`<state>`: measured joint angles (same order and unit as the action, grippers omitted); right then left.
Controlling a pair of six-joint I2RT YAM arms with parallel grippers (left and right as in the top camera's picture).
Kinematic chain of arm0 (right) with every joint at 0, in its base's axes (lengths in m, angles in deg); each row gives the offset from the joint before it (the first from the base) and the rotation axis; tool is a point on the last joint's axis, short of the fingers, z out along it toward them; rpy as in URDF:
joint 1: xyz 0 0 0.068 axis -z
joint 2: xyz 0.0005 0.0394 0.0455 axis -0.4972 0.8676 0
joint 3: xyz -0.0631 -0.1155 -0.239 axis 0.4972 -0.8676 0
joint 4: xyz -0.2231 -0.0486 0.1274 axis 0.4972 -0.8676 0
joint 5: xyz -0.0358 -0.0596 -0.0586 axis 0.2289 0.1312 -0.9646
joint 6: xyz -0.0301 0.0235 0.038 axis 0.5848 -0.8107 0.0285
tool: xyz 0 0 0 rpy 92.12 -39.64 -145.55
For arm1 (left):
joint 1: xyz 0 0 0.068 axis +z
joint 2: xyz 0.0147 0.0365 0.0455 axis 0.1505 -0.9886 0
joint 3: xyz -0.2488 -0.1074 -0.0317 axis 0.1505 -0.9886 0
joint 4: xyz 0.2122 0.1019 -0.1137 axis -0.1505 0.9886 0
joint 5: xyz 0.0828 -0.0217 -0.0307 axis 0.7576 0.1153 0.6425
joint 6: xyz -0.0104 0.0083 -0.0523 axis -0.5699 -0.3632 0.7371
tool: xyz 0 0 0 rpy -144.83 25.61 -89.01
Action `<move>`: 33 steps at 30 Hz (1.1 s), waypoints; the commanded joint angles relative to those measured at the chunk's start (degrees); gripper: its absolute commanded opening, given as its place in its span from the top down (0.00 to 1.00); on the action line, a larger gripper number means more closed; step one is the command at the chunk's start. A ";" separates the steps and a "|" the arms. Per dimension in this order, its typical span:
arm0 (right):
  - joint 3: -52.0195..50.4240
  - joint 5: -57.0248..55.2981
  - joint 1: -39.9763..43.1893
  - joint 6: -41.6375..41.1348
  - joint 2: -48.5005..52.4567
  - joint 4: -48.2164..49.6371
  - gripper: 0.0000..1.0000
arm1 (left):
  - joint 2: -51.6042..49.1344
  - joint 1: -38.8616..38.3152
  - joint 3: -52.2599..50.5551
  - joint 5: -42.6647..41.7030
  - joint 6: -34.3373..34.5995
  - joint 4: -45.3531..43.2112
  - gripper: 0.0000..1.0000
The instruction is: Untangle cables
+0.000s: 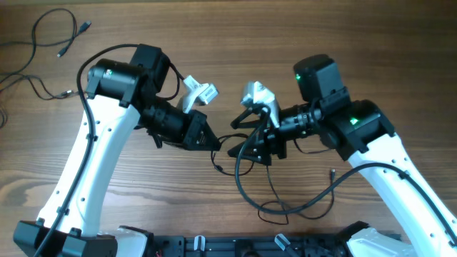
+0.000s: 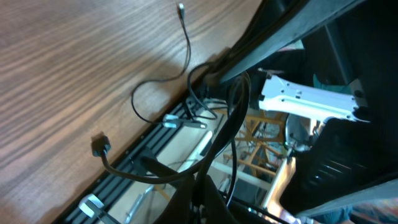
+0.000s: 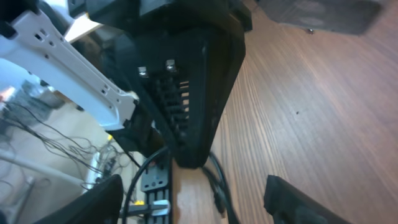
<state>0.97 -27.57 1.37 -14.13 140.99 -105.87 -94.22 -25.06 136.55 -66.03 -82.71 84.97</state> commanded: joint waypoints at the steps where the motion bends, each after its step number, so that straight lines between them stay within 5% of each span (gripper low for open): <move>1: 0.04 -8.52 -1.22 0.83 0.72 0.61 0.31 | -0.22 -2.84 0.15 -1.88 -0.15 1.09 0.96; 3: 0.04 -8.87 -1.22 0.87 0.96 0.76 0.34 | -0.22 -4.57 0.15 -1.86 -0.15 1.22 0.96; 7: 0.04 -9.86 -1.22 -0.07 1.03 -0.70 0.62 | -0.22 -5.25 0.15 -1.84 -0.13 1.20 0.96; 9: 0.04 -11.72 -1.22 -1.84 1.03 -1.22 0.67 | -0.22 -4.46 0.15 -1.86 -0.11 1.20 0.96; 15: 0.07 -11.17 -1.22 -1.55 1.01 -2.78 0.66 | -0.22 -1.40 0.15 -1.22 1.62 1.18 0.96; 24: 2.75 -7.30 -1.22 -1.55 0.50 -1.01 0.47 | -0.85 -1.31 0.15 0.09 3.39 0.98 0.96; 33: 2.75 -7.39 -1.22 2.03 -0.94 -3.63 0.41 | -0.85 -1.31 0.15 1.18 5.95 0.50 0.96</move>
<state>2.30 -36.44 0.28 -15.69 141.08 -107.25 -94.49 -26.67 136.55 -65.01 -78.19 85.65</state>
